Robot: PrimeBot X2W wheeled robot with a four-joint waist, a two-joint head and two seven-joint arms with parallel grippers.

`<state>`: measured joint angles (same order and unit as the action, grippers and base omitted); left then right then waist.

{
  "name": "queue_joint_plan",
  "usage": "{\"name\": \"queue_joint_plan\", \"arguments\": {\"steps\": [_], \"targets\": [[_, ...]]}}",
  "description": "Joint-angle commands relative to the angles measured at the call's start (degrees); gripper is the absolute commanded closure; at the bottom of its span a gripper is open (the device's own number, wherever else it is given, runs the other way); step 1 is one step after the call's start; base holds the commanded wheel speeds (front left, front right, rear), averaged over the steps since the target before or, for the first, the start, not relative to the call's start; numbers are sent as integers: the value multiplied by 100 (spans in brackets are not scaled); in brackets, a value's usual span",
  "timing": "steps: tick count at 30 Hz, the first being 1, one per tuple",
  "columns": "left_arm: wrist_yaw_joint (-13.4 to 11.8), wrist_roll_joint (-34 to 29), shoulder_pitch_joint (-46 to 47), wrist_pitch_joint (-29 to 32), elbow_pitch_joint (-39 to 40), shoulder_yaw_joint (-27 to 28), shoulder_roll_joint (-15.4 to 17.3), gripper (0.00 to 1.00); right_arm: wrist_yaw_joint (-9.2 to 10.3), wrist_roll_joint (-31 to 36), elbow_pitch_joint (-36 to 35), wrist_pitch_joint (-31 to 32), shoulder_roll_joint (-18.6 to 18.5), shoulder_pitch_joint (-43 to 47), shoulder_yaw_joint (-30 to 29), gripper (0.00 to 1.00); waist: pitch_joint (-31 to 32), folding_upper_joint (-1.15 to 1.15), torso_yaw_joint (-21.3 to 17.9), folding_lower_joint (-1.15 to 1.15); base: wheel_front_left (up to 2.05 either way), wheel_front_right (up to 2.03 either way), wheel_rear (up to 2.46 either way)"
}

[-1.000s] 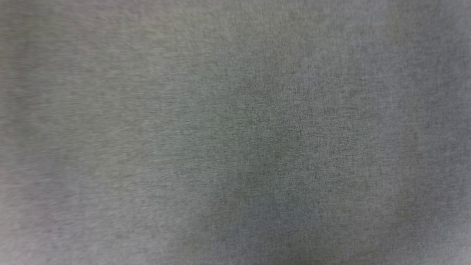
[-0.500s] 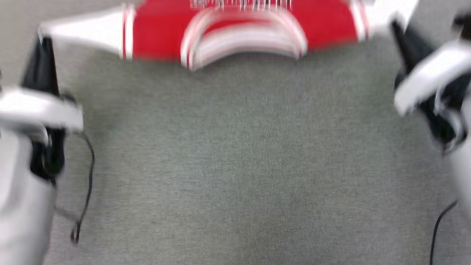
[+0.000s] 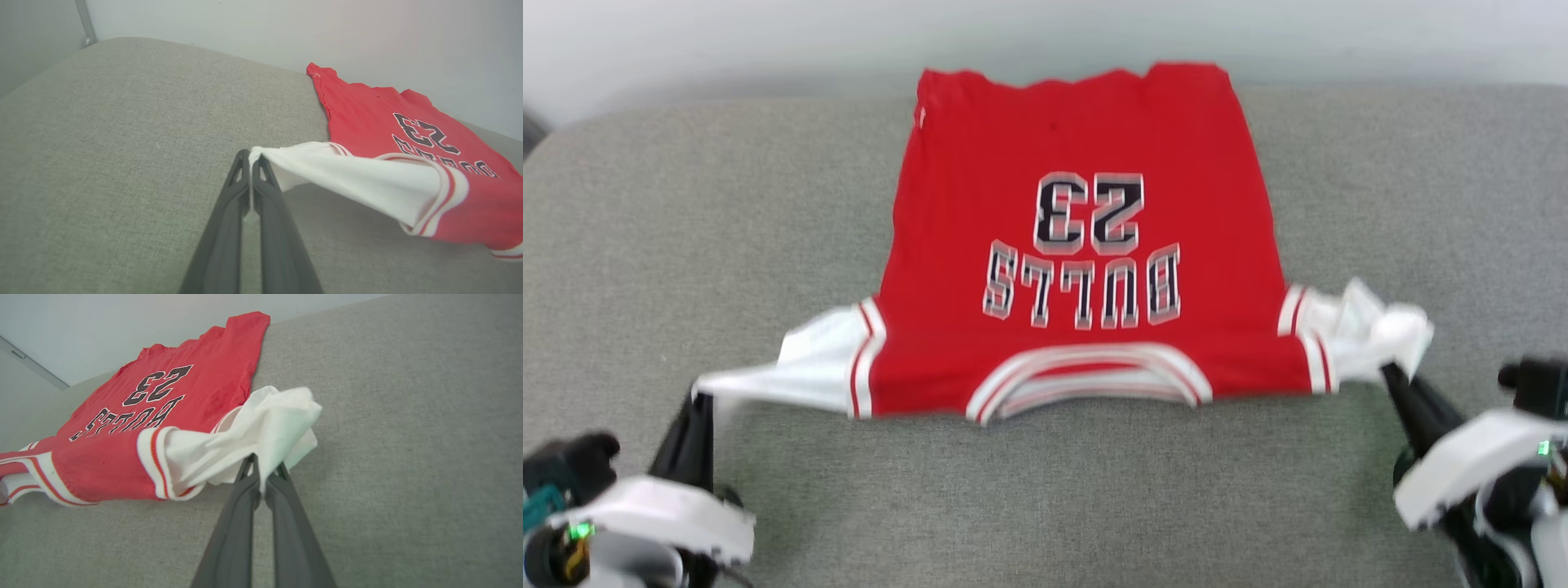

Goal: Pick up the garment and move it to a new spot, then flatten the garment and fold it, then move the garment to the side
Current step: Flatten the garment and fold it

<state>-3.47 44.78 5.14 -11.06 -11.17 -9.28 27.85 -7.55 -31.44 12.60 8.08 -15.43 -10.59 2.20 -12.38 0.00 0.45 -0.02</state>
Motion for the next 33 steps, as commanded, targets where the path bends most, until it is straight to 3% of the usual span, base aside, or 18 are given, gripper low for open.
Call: {"name": "queue_joint_plan", "arguments": {"steps": [1,10,16,17,18,27,33], "targets": [[-140,93,-287,93,110,68,47,100,12,113,-173,90,100,333,-209,100,137,0,10,2,0,0,0],[-536,398,-1575,695,723,32,88,100,11,468,-1284,1048,870,2041,-684,100,503,0,8,2,0,0,0],[-530,445,-1859,985,793,-152,123,100,11,703,-1609,1742,1081,2707,-685,100,589,0,65,2,0,0,0],[-510,427,-1808,997,795,-200,102,100,11,782,-1624,1811,1093,2713,-683,71,580,0,77,2,0,0,0],[-482,401,-1732,999,797,-251,66,100,11,870,-1655,1835,1097,2693,-676,0,567,0,88,2,0,0,0],[-429,277,-1288,640,896,-311,-165,100,9,821,-1889,1603,1187,1799,-776,0,393,0,71,2,0,0,0],[-406,129,-892,534,1169,-358,-174,100,9,857,-1064,1376,1143,50,-1125,0,-7,0,161,2,0,0,0]]}}
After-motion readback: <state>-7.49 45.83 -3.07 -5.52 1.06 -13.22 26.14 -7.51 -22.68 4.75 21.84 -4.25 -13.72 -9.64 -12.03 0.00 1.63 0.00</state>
